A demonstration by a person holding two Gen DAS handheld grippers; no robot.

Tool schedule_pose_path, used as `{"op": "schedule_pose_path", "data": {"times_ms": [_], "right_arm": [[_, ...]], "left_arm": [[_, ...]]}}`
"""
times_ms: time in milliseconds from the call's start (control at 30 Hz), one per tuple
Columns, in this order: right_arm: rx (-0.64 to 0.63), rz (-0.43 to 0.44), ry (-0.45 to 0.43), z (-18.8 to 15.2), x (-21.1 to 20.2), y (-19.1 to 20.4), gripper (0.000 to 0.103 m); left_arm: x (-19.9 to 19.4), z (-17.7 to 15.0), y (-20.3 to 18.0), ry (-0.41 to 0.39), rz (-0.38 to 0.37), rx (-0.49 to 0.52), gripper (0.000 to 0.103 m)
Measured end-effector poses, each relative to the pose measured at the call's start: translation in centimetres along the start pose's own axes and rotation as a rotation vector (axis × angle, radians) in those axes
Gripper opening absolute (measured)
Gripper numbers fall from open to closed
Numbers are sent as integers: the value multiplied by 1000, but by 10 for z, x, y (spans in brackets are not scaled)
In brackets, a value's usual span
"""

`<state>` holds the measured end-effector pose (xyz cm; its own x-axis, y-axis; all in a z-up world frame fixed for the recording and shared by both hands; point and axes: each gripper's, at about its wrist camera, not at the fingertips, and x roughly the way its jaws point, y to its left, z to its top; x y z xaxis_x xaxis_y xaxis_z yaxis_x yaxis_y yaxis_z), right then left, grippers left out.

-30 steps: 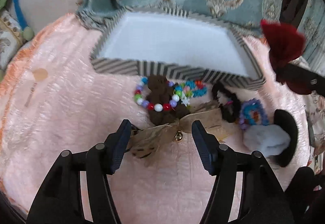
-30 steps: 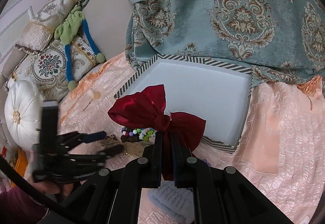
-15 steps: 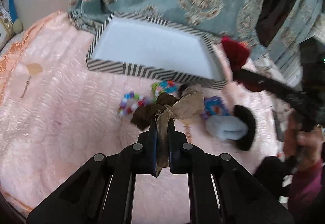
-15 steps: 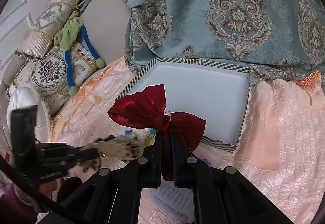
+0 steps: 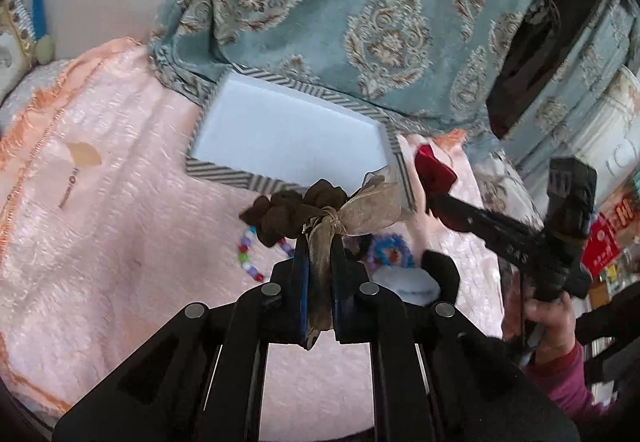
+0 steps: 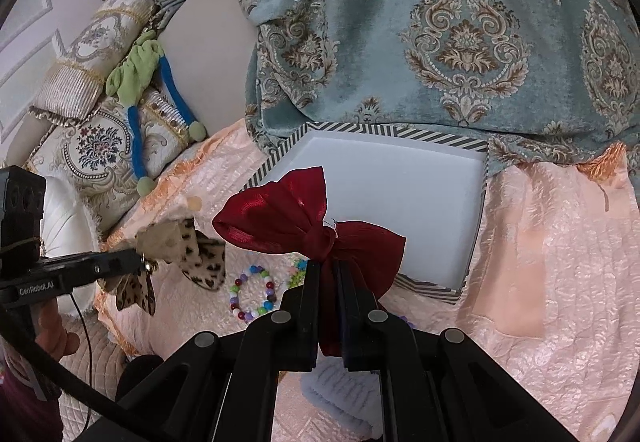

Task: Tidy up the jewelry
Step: 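Place the brown bow in the tray with the left gripper while the right places the red bow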

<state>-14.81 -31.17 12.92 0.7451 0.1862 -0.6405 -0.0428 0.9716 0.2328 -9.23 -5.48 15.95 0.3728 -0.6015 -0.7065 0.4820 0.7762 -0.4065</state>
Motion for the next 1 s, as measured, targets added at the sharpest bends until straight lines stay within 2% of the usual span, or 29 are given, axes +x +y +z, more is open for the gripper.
{"op": "schedule_pose_path", "data": {"times_ms": [67,167,267,333,433,533,700,867,900,967,1000], "right_arm": [[-4,-23,2,4,4,-2,7],[10,-65,7,14,12,-12,7],[16,-100,32,26,29,-24,7],[7,-125,59,32,43,-31,7],[4,-144,99,37,66,-45,7],[6,-163,135,37,89,-55,7],[4,-173,195,29,118,-66,7],[9,-167,220,17,121,-68,7],[6,-177,234,15,120,-67,7],[15,-178,247,12,119,-67,13],[21,-176,243,10,117,-67,19]], "left_arm": [[6,6,2,-22,40,-7,7],[20,19,-3,-64,137,29,7],[43,39,-7,-79,164,38,7],[63,55,-7,-99,209,62,8],[91,73,-1,-93,221,57,8],[127,88,10,-58,243,42,8],[175,90,29,12,305,15,8],[191,77,36,59,329,11,8],[192,73,37,66,328,12,11],[194,65,39,92,324,3,14],[194,64,39,97,323,-1,15]]}}
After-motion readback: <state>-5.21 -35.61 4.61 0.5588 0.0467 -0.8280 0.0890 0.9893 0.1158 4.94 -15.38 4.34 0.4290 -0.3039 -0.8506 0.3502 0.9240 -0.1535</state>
